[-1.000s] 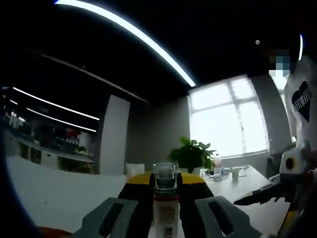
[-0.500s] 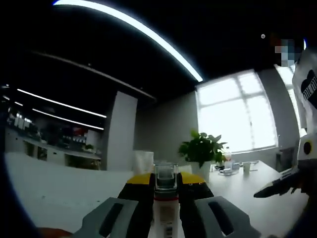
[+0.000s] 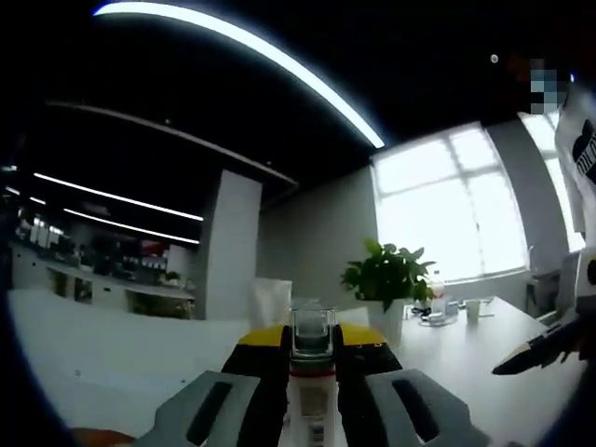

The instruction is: Arrange the skincare products in the storage area until every visible bottle or jar stands upright without overlapping.

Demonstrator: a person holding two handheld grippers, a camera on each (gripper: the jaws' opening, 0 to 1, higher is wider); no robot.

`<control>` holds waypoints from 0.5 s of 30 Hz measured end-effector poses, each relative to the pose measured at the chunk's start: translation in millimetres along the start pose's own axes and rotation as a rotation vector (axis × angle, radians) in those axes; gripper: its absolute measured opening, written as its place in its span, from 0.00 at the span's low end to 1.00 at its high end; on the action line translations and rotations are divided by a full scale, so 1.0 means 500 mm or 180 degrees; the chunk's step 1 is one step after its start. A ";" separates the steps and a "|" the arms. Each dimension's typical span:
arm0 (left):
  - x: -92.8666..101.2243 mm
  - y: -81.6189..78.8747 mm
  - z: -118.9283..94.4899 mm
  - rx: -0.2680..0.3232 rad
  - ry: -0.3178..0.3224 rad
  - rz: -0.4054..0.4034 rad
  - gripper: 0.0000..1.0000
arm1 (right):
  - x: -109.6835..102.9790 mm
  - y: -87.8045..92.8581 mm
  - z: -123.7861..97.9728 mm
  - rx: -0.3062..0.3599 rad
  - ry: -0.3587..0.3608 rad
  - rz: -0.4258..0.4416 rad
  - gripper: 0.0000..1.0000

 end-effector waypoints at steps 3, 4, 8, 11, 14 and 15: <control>-0.012 0.014 0.013 0.0011 -0.0051 -0.0031 0.16 | 0.004 0.001 0.000 -0.0009 0.0004 -0.0008 1.00; -0.017 0.020 0.017 0.0001 -0.0081 -0.0022 0.16 | 0.005 0.002 -0.001 -0.0011 0.0005 -0.0008 1.00; -0.021 0.030 0.016 -0.0033 -0.0187 -0.0088 0.16 | 0.017 0.005 -0.001 -0.0021 0.0020 -0.0005 1.00; -0.013 0.044 0.015 -0.0062 -0.0234 -0.0054 0.16 | 0.021 0.010 -0.001 -0.0038 0.0021 0.0004 1.00; -0.017 0.056 0.024 -0.0071 -0.0246 -0.0041 0.16 | 0.020 0.013 -0.003 -0.0042 0.0021 0.0008 1.00; -0.019 0.054 0.025 -0.0075 -0.0255 -0.0030 0.16 | 0.020 0.015 -0.004 -0.0047 0.0023 0.0009 1.00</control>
Point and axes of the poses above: the point that each gripper's makers call its tool centre point, and the gripper's own axes: z roughly forward along the fingers, x roughly to its right, y roughly out of its underside, the point moved 7 cm from there along -z, roughly backward along the fingers, and after that the axes turned 13 degrees about y, right-handed, at the moved point
